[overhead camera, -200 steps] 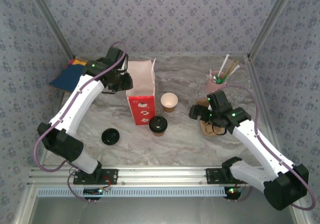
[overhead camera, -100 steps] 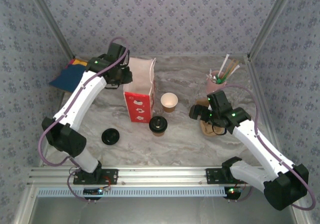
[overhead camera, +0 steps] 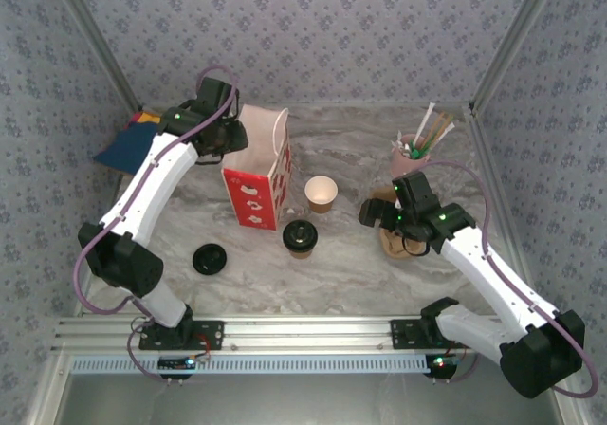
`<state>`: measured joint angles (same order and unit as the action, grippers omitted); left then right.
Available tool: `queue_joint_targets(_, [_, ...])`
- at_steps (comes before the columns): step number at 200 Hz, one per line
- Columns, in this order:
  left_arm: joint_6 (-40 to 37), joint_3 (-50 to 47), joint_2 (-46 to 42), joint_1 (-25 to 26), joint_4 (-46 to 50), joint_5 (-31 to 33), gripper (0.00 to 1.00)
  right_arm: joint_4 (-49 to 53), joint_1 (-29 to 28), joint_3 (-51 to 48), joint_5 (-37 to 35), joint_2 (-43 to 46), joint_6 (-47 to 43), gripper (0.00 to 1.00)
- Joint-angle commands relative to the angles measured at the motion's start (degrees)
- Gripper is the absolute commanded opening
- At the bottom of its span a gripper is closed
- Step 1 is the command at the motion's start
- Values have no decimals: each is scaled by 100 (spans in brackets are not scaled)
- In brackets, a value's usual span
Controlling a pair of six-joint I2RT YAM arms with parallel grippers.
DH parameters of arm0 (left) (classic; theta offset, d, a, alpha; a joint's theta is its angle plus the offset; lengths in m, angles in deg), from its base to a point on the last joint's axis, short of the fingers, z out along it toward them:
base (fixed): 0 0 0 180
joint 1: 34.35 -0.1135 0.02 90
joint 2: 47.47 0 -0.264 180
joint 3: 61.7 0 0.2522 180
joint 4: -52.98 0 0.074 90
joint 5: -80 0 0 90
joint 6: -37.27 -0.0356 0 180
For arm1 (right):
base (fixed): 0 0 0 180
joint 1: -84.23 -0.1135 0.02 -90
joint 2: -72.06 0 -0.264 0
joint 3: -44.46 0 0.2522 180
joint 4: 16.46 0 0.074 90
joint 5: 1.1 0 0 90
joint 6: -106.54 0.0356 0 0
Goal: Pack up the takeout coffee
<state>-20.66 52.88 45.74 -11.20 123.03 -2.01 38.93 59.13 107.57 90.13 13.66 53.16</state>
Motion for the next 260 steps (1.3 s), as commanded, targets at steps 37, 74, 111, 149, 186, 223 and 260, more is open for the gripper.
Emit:
queue_joint_targets(37, [-72, 311, -461, -15, 448, -183, 84, 356, 130, 85, -156, 75, 2, 100])
queue_joint_targets(74, [-48, 50, -1028, -12, 719, -230, 100, 650, 513, -8, -146, 261, 20, 100])
queue_joint_targets(111, [117, -162, -1541, 127, 1019, -97, 100, 841, 1086, -213, -45, 395, -17, 98])
queue_joint_targets(149, [397, -279, -1966, 726, 1148, 293, 100, 864, 1888, -626, 437, 548, -13, 91])
queue_joint_targets(186, [836, -444, -1870, 1922, 691, 519, 100, 677, 2605, -1064, 995, 757, 28, 84])
queue_joint_targets(223, [891, -319, -993, 2759, 110, 280, 95, 330, 3083, -1427, 1552, 875, 0, 76])
queue_joint_targets(260, [610, 149, 86, 3125, -349, -94, 90, 39, 3371, -1705, 1820, 895, -14, 71])
